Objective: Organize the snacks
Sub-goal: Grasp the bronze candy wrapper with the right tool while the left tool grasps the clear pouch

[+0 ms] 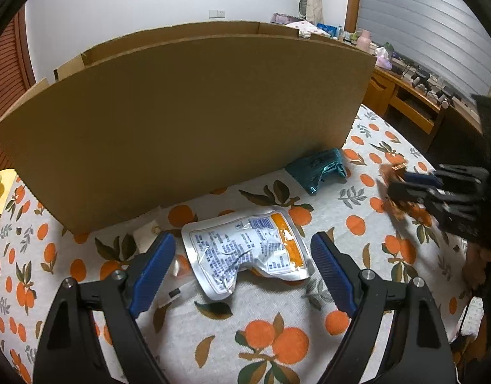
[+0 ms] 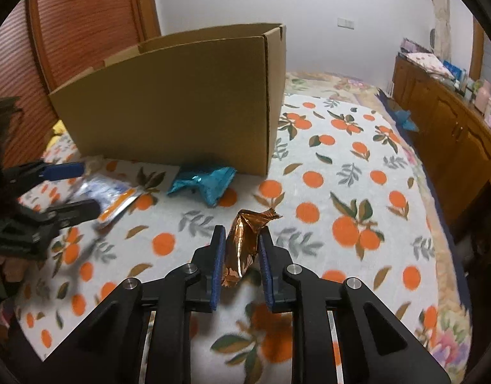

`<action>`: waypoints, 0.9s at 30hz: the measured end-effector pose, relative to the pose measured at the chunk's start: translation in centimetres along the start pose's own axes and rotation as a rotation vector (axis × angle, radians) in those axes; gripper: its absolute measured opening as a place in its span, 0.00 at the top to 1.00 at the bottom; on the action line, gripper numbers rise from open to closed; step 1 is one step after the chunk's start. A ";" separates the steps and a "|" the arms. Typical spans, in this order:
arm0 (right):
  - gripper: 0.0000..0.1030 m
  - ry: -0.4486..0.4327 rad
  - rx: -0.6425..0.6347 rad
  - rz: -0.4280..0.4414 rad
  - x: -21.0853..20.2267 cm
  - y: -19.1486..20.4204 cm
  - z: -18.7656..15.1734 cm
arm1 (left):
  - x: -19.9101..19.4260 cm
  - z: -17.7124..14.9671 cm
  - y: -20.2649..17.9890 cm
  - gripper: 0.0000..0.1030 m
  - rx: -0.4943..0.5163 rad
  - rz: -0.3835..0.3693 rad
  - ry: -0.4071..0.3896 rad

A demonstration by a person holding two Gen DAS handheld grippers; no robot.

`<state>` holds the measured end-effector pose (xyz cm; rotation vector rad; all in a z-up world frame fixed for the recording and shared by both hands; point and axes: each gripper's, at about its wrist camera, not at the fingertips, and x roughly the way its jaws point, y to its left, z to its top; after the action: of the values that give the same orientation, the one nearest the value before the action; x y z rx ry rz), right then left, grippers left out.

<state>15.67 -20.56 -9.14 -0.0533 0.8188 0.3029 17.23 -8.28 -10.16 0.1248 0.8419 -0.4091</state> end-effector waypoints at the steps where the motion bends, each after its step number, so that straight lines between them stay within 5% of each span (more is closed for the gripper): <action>1: 0.82 -0.003 0.005 0.007 -0.3 0.1 -0.4 | 0.2 0.0 0.0 0.15 0.002 0.005 0.002; 9: 0.82 -0.012 0.007 0.012 -0.8 1.0 -2.0 | 0.8 -0.2 -1.5 0.15 0.075 0.075 0.016; 17: 0.82 -0.013 -0.004 0.007 -0.5 1.3 -2.1 | 0.6 -0.7 -1.1 0.16 0.042 -0.007 0.044; 27: 0.82 -0.015 0.000 0.003 -0.4 1.1 -2.2 | 1.3 -0.7 -1.6 0.15 0.061 0.005 0.069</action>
<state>13.48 -19.95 -10.26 -0.0501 0.8037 0.3059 16.90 -9.91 -11.52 0.1982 0.8973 -0.4274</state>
